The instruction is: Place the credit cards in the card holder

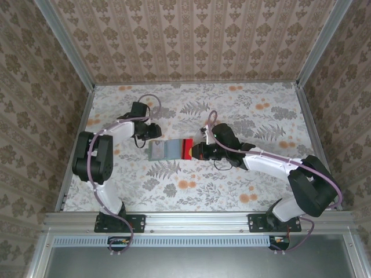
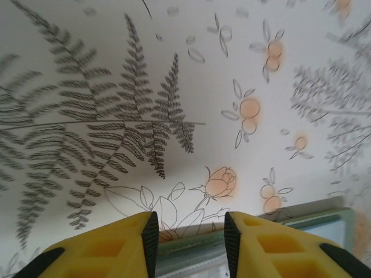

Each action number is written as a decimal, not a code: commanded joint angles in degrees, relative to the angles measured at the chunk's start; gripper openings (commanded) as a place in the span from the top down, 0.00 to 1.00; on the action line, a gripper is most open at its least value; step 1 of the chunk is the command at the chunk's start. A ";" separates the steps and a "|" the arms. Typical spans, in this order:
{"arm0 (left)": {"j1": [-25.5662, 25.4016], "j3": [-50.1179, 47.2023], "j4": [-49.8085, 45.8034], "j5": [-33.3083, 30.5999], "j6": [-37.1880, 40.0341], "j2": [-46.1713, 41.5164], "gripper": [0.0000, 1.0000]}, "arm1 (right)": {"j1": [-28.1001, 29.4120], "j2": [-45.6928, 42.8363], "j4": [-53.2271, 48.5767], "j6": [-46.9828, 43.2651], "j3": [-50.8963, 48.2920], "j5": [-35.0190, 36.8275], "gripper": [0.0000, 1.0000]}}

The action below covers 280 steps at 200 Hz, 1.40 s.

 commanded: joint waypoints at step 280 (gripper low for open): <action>-20.44 -28.27 16.28 -1.57 -26.94 -21.87 0.78 | -2.22 4.10 -6.85 -4.34 5.23 3.50 1.00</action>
